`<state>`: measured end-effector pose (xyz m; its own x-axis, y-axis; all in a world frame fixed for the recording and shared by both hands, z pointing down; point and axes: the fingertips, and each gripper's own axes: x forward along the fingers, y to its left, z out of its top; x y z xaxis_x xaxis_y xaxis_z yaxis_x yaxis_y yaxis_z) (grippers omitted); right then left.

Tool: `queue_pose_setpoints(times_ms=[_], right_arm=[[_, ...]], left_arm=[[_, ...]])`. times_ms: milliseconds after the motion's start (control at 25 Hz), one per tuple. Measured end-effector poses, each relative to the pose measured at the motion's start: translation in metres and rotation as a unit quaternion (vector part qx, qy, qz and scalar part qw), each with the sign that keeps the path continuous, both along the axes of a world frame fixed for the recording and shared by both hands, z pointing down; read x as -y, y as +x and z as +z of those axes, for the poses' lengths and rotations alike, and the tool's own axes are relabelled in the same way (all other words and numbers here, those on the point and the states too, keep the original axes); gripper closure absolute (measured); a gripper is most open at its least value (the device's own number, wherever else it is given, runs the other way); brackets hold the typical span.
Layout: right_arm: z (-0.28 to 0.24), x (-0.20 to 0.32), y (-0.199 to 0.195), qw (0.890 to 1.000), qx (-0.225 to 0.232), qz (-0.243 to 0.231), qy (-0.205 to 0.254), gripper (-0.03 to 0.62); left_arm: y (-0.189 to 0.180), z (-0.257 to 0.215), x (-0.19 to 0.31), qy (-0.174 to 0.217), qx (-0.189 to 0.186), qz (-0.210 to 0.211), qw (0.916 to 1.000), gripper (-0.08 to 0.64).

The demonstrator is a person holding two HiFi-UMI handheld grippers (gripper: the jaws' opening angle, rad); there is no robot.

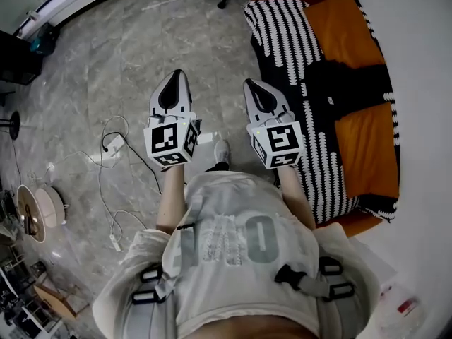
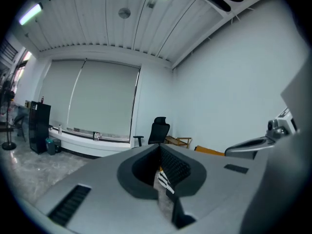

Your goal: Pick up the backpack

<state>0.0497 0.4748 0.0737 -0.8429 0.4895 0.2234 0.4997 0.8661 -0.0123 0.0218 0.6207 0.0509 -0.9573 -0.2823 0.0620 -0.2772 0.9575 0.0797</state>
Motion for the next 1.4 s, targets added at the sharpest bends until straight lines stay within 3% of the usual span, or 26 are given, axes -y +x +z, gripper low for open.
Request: queue_pose_setpoints(times_ms=[160, 440, 680, 1000, 1120, 1200, 1400], right_arm=[[0.007, -0.014, -0.044, 1.000, -0.011, 0.005, -0.014, 0.586], [0.017, -0.006, -0.078, 0.999, -0.021, 0.025, -0.017, 0.586], [0.013, 0.049, -0.090, 0.997, -0.015, 0.066, -0.026, 0.586], [0.006, 0.172, -0.079, 0.984, 0.003, 0.180, -0.015, 0.585], [0.005, 0.239, -0.059, 0.968, 0.013, 0.249, -0.025, 0.586], [0.005, 0.280, -0.040, 0.949, 0.019, 0.312, -0.033, 0.584], [-0.002, 0.366, 0.011, 0.904, 0.032, 0.424, -0.052, 0.585]], left_arm=[[-0.041, 0.003, -0.007, -0.010, 0.000, 0.011, 0.9999, 0.541], [-0.086, 0.004, 0.006, 0.001, 0.000, 0.030, 0.9995, 0.541], [-0.107, -0.007, 0.054, 0.008, 0.002, 0.058, 0.9983, 0.541], [-0.114, -0.004, 0.188, -0.001, 0.005, 0.170, 0.9855, 0.541], [-0.109, -0.004, 0.267, -0.007, 0.014, 0.236, 0.9716, 0.541], [-0.104, -0.007, 0.319, -0.004, 0.017, 0.295, 0.9553, 0.541], [-0.077, -0.011, 0.421, -0.009, 0.018, 0.393, 0.9195, 0.540]])
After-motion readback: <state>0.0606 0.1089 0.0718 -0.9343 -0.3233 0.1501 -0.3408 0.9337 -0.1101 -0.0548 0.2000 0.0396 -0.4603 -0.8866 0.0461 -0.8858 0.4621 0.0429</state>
